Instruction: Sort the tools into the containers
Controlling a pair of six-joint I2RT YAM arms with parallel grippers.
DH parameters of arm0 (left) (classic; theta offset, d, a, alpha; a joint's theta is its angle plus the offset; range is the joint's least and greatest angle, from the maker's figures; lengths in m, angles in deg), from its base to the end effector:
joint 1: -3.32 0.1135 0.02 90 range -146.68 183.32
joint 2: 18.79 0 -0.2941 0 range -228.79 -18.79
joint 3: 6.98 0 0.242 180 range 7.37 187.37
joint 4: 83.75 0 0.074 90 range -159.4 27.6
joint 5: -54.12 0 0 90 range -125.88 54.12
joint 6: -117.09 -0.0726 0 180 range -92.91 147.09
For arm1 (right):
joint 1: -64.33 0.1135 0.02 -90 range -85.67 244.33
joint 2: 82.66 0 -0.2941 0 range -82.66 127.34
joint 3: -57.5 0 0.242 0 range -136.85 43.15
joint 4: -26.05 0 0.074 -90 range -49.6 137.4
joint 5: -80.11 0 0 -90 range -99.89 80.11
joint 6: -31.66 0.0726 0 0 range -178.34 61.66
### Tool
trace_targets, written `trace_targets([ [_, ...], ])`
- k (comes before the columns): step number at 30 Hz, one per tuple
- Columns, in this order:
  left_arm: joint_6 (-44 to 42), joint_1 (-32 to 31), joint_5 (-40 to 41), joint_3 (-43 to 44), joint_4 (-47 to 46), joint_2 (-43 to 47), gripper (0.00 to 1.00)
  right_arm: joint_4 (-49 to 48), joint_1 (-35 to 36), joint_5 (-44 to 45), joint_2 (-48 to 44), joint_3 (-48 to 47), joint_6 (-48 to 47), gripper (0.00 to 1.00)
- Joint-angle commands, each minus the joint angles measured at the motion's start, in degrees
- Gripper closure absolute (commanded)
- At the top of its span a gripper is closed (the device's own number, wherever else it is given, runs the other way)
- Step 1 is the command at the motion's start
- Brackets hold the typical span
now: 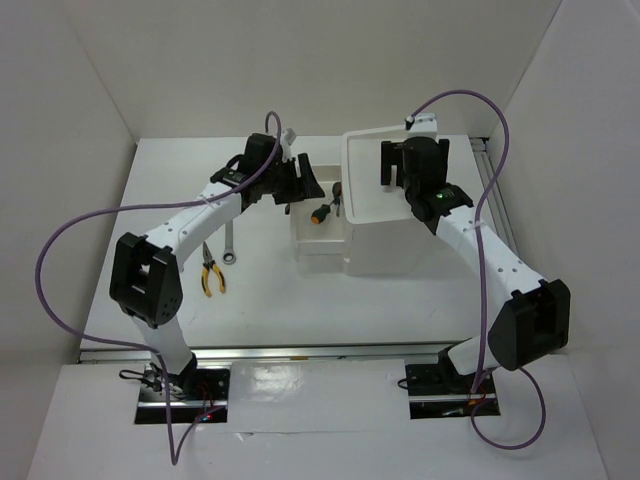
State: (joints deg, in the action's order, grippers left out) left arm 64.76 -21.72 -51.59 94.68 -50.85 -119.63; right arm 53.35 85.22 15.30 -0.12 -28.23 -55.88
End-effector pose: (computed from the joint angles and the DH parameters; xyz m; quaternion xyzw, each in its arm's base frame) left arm 0.3896 -0.2037 0.3294 -0.0296 0.8688 -0.3517 0.3474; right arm 0.3389 0.0963 0.3615 -0.0141 0.8274 -0.0718 0.5568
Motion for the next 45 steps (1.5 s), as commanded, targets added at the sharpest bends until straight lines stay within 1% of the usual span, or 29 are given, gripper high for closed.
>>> trace_targets([
  [1, 0.9, 0.9, 3.6, -0.9, -4.1, 1.6, 0.23, 13.4, 3.8, -9.5, 6.8, 4.5, 6.0, 0.00],
  [2, 0.9, 1.0, 6.3, -1.8, -2.4, 3.4, 0.23, 13.4, 3.8, -9.5, 6.8, 4.5, 6.0, 0.00],
  [3, 1.5, 1.0, 13.1, -3.7, -1.4, 4.5, 0.25, 13.4, 3.8, -9.5, 6.8, 4.5, 6.0, 0.00],
  [4, 2.1, 1.5, 16.7, -5.1, -0.8, 5.7, 0.31, 13.4, 3.8, -9.5, 6.8, 4.5, 6.0, 0.00],
  [5, 4.1, 1.5, 20.8, -6.6, -0.1, 7.0, 0.41, 13.4, 3.8, -9.5, 6.8, 4.5, 6.0, 0.00],
  [6, 4.1, 1.5, 23.8, -8.1, -0.1, 8.4, 0.62, 13.4, 3.8, -9.5, 6.8, 4.5, 6.0, 0.00],
  [7, 4.7, 1.5, 28.9, -10.8, 0.6, 10.6, 0.70, 13.4, 3.8, -9.5, 6.8, 4.5, 6.0, 0.00],
  [10, 4.9, 1.5, 33.4, -14.4, 0.1, 11.8, 0.87, 13.4, 3.8, -9.5, 7.3, 4.5, 6.0, 0.00],
  [13, 4.9, 1.5, 34.2, -14.5, 0.6, 9.6, 0.97, 13.4, 3.8, -9.5, 7.3, 4.5, 6.0, 0.00],
  [14, 4.2, 0.9, 34.2, -14.5, 0.6, 7.3, 1.00, 13.4, 3.8, -9.5, 7.3, 4.5, 6.0, 0.00],
  [17, 4.2, -1.0, 34.4, -11.7, 1.5, 3.4, 1.00, 13.4, 3.8, -9.5, 7.8, 4.5, 6.0, 0.00],
  [19, 2.9, -1.8, 33.3, -11.2, -1.6, 1.0, 1.00, 13.4, 3.8, -9.5, 7.8, 4.5, 6.0, 0.00],
  [21, 1.0, -2.4, 28.3, -11.2, -5.3, -0.1, 1.00, 13.4, 4.3, -9.5, 7.8, 4.5, 6.0, 0.00],
  [22, 1.0, -2.4, 24.8, -9.7, -6.6, -1.7, 1.00, 13.4, 4.3, -9.5, 7.8, 4.5, 6.0, 0.00],
  [24, 0.2, -3.1, 21.6, -9.2, -9.3, -2.4, 1.00, 13.4, 4.3, -9.5, 7.8, 4.5, 6.0, 0.00],
  [26, -0.3, -3.7, 16.3, -9.2, -15.3, -3.0, 0.97, 13.4, 4.3, -9.5, 8.3, 4.5, 5.5, 0.00],
  [29, -2.7, -5.4, 12.5, -9.2, -19.6, -3.0, 0.95, 14.6, 4.3, -8.8, 8.9, 4.0, 5.5, 0.00],
  [33, -2.7, -6.8, 7.7, -2.9, -19.0, -7.3, 0.95, 14.6, 4.3, -8.8, 9.0, 4.0, 5.5, 0.00],
  [36, -2.7, -8.6, 6.0, -0.2, -21.1, -9.9, 0.96, 14.6, 4.3, -8.8, 9.5, 4.0, 5.5, 0.00],
  [40, -2.1, -9.2, 4.2, 2.7, -20.6, -12.6, 0.96, 14.6, 4.9, -8.2, 9.5, 4.0, 5.5, 0.00],
  [41, -0.5, -9.2, 4.2, 2.7, -20.0, -12.6, 0.96, 14.6, 4.9, -8.2, 10.0, 4.0, 5.5, 0.00],
  [43, 1.6, -9.2, 9.2, 2.7, -15.2, -13.4, 0.96, 14.6, 4.9, -8.2, 10.0, 4.0, 5.5, 0.00],
  [44, 3.8, -9.2, 11.2, 2.7, -13.1, -13.4, 0.94, 15.1, 4.9, -7.7, 10.0, 4.0, 5.5, 0.00],
  [45, 5.3, -8.4, 13.4, 2.0, -11.1, -13.4, 0.70, 15.1, 4.9, -7.7, 10.0, 4.0, 5.5, 0.00],
])
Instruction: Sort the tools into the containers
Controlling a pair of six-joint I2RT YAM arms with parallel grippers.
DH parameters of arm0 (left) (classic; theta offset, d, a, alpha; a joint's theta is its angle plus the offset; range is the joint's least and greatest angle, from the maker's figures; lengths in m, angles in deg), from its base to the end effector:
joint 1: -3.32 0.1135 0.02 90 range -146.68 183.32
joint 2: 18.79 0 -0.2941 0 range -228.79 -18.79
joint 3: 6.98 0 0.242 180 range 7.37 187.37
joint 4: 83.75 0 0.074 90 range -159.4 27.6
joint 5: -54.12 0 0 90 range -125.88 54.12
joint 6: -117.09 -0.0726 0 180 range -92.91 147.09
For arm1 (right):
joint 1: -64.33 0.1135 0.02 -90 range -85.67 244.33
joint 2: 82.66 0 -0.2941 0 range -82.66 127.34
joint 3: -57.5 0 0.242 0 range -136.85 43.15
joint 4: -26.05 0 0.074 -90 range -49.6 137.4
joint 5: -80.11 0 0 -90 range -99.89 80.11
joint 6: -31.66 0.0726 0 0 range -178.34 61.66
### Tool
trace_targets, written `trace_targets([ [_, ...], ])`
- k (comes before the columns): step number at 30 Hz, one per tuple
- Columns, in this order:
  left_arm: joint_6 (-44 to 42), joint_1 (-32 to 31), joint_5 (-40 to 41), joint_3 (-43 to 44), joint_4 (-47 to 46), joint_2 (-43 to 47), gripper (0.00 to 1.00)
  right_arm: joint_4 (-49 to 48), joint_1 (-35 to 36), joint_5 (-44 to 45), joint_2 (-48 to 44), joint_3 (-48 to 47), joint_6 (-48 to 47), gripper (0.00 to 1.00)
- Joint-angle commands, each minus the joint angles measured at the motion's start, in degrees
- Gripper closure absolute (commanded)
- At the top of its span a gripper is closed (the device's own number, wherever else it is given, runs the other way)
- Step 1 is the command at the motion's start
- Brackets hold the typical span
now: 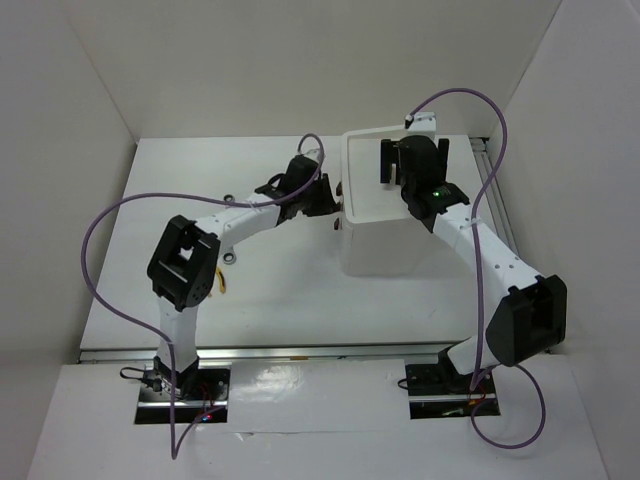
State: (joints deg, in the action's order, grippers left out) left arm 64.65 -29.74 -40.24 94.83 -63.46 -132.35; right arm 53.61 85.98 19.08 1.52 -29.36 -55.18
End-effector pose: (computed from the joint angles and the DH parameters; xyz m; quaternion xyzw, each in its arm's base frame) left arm 0.4148 -0.2766 0.2561 -0.0159 0.8742 -0.3070 0.3759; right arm 0.3445 0.0989 0.3595 0.0018 0.8271 -0.0940 0.5542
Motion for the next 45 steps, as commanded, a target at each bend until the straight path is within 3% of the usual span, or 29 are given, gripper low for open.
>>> trace_targets([
  [1, 7.0, 0.4, 3.7, -1.6, 2.5, -0.2, 0.60, 14.8, 4.1, -11.5, 8.4, 5.1, 4.8, 0.00],
  [2, 11.0, 2.5, 3.7, -4.1, 2.5, 0.5, 0.52, 14.8, 4.1, -11.5, 8.4, 5.1, 4.8, 0.00],
  [3, 12.5, 3.6, 0.6, -7.5, -0.2, 1.3, 0.38, 14.8, 4.1, -11.5, 8.4, 5.1, 4.8, 0.00],
  [4, 14.1, 4.7, -2.1, -15.2, -4.0, 2.8, 0.32, 14.8, 4.1, -11.5, 8.9, 5.1, 4.8, 0.00],
  [5, 17.6, 7.1, -5.2, -18.9, -13.4, 2.8, 0.28, 14.8, 4.1, -11.5, 8.9, 5.1, 4.8, 0.00],
  [7, 21.7, 9.8, -15.7, -27.4, -24.7, 1.8, 0.26, 14.2, 4.6, -11.5, 8.9, 5.1, 4.8, 0.00],
  [8, 25.9, 10.5, -19.0, -29.3, -35.9, -1.4, 0.28, 14.2, 4.6, -12.0, 8.9, 5.1, 4.8, 0.00],
  [10, 30.4, 10.5, -25.0, -32.6, -44.3, -4.7, 0.29, 14.2, 4.6, -12.0, 8.9, 5.1, 4.8, 0.00],
  [12, 37.3, 10.5, -26.1, -35.2, -57.5, -8.2, 0.32, 14.2, 4.6, -12.0, 8.9, 5.1, 4.8, 0.00],
  [14, 41.1, 10.5, -27.2, -36.5, -65.0, -10.6, 0.34, 14.2, 4.6, -12.0, 8.9, 5.1, 4.8, 0.00],
  [16, 45.6, 9.9, -27.8, -37.0, -71.2, -13.7, 0.38, 14.2, 4.6, -12.0, 8.9, 5.1, 4.8, 0.00],
  [22, 50.5, 8.0, -26.1, -36.0, -79.0, -17.5, 0.38, 14.2, 4.6, -12.0, 8.9, 5.1, 5.3, 0.00],
  [27, 55.7, 7.5, -22.2, -36.5, -93.1, -24.1, 0.38, 13.7, 4.6, -12.6, 8.4, 6.2, 5.3, 0.00],
  [33, 56.9, 6.3, -17.6, -36.0, -96.2, -26.4, 0.38, 13.7, 4.6, -13.2, 7.8, 6.2, 5.3, 0.00],
  [40, 51.9, 5.2, -13.1, -34.7, -86.3, -21.0, 0.38, 13.7, 4.6, -13.2, 6.8, 6.2, 5.3, 0.00],
  [45, 49.8, 4.1, -10.3, -34.2, -82.2, -19.0, 0.43, 13.2, 4.6, -13.8, 6.3, 6.2, 5.3, 0.00],
])
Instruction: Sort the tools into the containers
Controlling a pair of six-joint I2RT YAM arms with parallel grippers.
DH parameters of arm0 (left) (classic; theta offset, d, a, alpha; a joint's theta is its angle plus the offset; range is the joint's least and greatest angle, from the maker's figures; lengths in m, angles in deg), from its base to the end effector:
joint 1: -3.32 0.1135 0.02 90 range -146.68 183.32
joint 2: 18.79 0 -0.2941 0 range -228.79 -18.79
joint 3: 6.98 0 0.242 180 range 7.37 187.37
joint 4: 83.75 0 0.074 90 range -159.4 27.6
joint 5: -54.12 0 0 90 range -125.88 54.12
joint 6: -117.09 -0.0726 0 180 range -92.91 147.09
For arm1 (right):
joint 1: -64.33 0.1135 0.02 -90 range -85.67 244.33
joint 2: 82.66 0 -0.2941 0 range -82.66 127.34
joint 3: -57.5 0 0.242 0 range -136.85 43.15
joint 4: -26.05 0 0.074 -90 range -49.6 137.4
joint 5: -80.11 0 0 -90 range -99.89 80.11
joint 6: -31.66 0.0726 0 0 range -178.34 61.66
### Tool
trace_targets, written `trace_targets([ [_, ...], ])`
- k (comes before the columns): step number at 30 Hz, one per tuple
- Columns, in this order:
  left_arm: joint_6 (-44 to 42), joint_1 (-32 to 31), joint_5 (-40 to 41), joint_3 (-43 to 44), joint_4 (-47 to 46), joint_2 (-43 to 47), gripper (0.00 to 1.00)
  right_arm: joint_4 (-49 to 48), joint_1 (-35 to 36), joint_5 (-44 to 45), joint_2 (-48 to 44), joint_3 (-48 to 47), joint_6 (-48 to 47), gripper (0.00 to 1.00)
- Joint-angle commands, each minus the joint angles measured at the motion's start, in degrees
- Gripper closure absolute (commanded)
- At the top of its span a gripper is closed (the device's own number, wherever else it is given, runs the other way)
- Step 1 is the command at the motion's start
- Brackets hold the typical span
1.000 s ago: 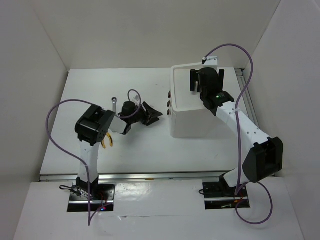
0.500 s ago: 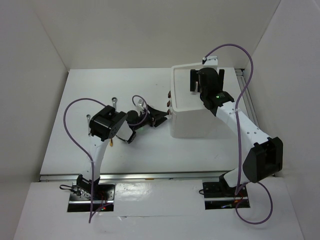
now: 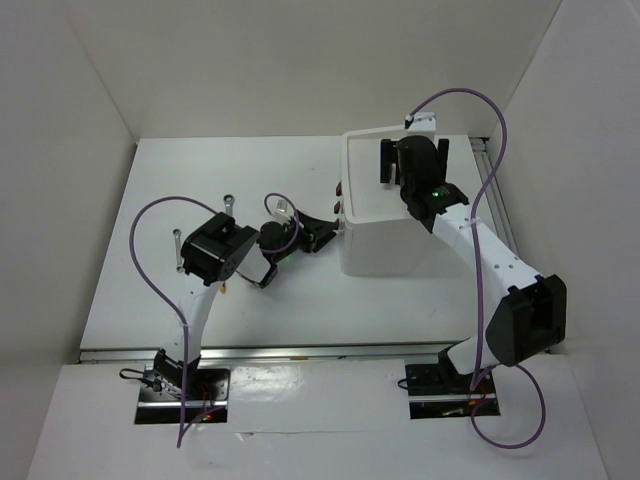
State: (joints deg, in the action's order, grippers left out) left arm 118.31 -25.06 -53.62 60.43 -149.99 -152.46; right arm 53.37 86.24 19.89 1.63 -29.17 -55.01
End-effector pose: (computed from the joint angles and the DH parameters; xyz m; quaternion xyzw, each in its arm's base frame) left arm 0.3974 -0.2398 0.1047 -0.2712 0.6531 -0.6586 0.2571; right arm 0.3445 0.0997 0.3584 0.0048 0.8264 -0.0979 0.5545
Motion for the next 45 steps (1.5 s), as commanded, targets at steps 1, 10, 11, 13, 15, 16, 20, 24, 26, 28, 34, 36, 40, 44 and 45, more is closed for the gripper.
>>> trace_targets([
  [1, -4.4, -1.1, 3.7, 0.2, 4.3, 1.8, 0.43, 13.4, 4.4, -14.6, 6.1, 6.0, 5.1, 0.00],
  [10, -3.8, -1.7, 7.4, 2.8, 3.6, 2.4, 0.45, 13.4, 4.4, -15.2, 5.6, 6.5, 5.1, 0.00],
  [11, -3.8, -1.7, 6.9, 3.8, 2.9, 1.7, 0.45, 13.4, 4.4, -15.2, 6.2, 6.5, 5.1, 0.00],
  [13, -3.2, -1.7, 6.9, 4.3, 2.0, 1.0, 0.45, 13.4, 4.4, -15.2, 6.2, 6.5, 5.1, 0.00],
  [15, -2.5, -1.7, 6.9, 4.3, -0.1, 0.4, 0.45, 13.4, 4.4, -15.2, 6.2, 6.5, 5.1, 0.00],
  [16, -1.9, -1.7, 6.9, 4.3, -1.7, -0.1, 0.45, 13.4, 4.4, -15.2, 6.8, 6.5, 5.1, 0.00],
  [20, -1.4, -1.7, 6.9, 5.7, -5.7, -2.1, 0.46, 12.9, 4.4, -15.2, 6.8, 6.5, 5.1, 0.00],
  [24, -1.4, -1.7, 7.5, 5.1, -14.1, -3.5, 0.46, 12.9, 4.9, -15.2, 6.8, 6.5, 5.1, 0.00],
  [26, -1.9, -1.7, 6.8, 4.1, -17.2, -4.1, 0.44, 12.9, 4.9, -15.2, 6.8, 6.5, 5.1, 0.00],
  [28, -1.9, -1.7, 6.8, 1.6, -20.2, -4.1, 0.43, 13.4, 4.9, -15.2, 6.8, 6.5, 5.1, 0.00],
  [34, -1.3, -1.1, 7.3, -4.3, -25.0, -2.1, 0.40, 13.4, 5.4, -15.2, 6.8, 6.5, 5.1, 0.00],
  [36, -1.3, -1.1, 7.9, -5.0, -25.0, -0.8, 0.40, 13.4, 5.4, -15.2, 6.8, 6.5, 5.1, 0.00],
  [40, -2.5, 0.0, 8.1, -3.0, -21.0, 0.5, 0.40, 13.4, 5.4, -14.6, 6.8, 6.5, 5.1, 0.00],
  [44, -4.1, 0.0, 7.3, 1.5, -14.9, 1.0, 0.40, 13.4, 5.4, -14.6, 6.8, 6.5, 5.1, 0.00],
  [45, -4.1, 0.0, 7.3, 2.3, -13.7, 1.0, 0.40, 13.4, 5.4, -14.6, 6.8, 6.5, 5.1, 0.00],
])
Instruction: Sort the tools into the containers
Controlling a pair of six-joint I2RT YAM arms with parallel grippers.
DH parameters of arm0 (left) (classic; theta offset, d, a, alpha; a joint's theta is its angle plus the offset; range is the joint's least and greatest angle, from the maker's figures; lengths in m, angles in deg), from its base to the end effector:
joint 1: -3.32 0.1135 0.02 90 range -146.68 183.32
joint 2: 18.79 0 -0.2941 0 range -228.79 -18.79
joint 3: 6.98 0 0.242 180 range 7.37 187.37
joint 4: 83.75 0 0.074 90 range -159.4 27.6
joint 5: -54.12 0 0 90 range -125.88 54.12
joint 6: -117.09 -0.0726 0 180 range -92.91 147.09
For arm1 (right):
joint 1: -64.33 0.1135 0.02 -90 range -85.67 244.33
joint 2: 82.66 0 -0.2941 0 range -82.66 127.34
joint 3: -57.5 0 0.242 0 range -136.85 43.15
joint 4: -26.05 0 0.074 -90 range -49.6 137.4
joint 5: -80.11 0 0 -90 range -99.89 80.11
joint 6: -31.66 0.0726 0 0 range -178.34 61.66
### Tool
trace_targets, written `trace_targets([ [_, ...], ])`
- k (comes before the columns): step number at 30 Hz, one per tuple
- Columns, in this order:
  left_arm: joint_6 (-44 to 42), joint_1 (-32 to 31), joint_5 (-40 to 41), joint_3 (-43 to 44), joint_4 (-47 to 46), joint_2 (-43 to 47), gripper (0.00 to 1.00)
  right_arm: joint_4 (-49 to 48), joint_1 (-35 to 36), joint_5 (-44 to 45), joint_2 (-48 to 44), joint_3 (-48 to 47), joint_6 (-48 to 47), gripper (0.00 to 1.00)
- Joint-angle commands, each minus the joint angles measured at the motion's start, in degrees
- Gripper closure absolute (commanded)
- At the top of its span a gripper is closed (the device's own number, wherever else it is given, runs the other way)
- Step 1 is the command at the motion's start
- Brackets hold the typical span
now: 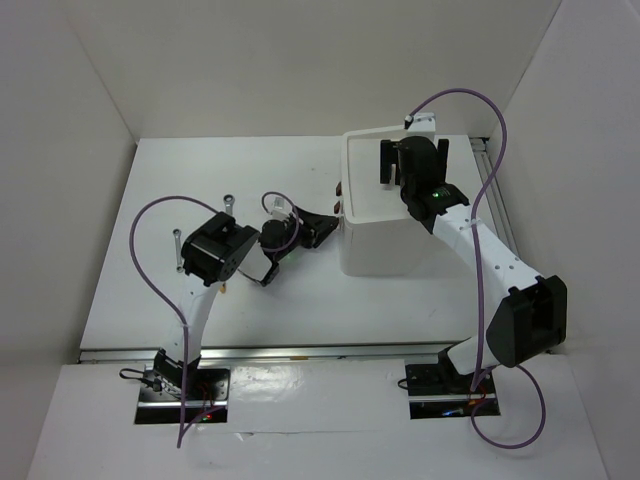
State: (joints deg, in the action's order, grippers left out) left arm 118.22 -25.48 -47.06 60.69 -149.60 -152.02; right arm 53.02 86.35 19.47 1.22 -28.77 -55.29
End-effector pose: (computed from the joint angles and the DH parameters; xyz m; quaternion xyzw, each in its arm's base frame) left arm 0.4023 -0.2372 0.1082 -0.3042 0.6364 -0.6452 0.2937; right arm 0.3427 0.1002 0.3589 0.0009 0.8254 -0.0947 0.5566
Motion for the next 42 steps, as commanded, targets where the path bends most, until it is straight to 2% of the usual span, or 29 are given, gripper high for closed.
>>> trace_targets([
  [1, -4.0, 0.9, 0.2, 3.9, -13.3, 0.1, 0.40, 13.7, 5.8, -14.2, 7.2, 6.1, 5.4, 0.00],
  [6, -2.9, 0.9, 0.2, 5.1, -13.7, -1.9, 0.43, 13.7, 5.8, -13.6, 7.2, 6.1, 5.4, 0.00],
  [11, -1.7, 0.9, 0.2, 2.7, -16.3, -1.9, 0.55, 13.7, 5.8, -13.6, 8.2, 6.1, 5.4, 0.00],
  [14, -1.0, 0.9, -0.4, 1.3, -16.9, -1.9, 0.55, 13.7, 5.8, -13.6, 8.2, 6.1, 5.4, 0.00],
  [16, -1.0, 0.9, -0.9, 1.3, -17.7, -1.9, 0.50, 13.7, 5.8, -13.6, 8.2, 5.6, 5.4, 0.00],
  [21, 1.1, 0.9, -0.9, 1.3, -20.6, -3.7, 0.45, 13.7, 5.8, -13.6, 8.2, 5.6, 5.4, 0.00],
  [25, 2.3, 0.4, -0.9, 2.0, -21.3, -3.7, 0.44, 13.7, 5.8, -13.6, 8.8, 5.6, 5.4, 0.00],
  [30, 3.0, -0.6, -0.9, 3.3, -22.1, -3.7, 0.55, 13.7, 5.8, -13.6, 8.8, 5.6, 5.4, 0.00],
  [34, 3.5, -1.8, -0.9, 3.3, -22.7, -4.3, 0.70, 13.7, 5.8, -13.6, 8.8, 5.6, 5.4, 0.00],
  [36, 4.1, -2.3, -0.4, 3.3, -23.5, -4.9, 0.70, 13.7, 5.8, -13.6, 8.8, 5.6, 5.4, 0.00],
  [38, 4.7, -2.3, -0.4, 3.8, -24.2, -5.5, 0.75, 13.7, 5.8, -13.6, 8.8, 5.6, 5.4, 0.00],
  [40, 5.2, -2.3, -0.4, 3.8, -25.2, -6.1, 0.83, 13.7, 5.8, -13.6, 8.8, 5.6, 5.4, 0.00],
  [42, 5.7, -2.3, -0.9, 3.8, -25.2, -6.1, 1.00, 13.7, 5.8, -13.6, 8.8, 5.6, 5.4, 0.00],
])
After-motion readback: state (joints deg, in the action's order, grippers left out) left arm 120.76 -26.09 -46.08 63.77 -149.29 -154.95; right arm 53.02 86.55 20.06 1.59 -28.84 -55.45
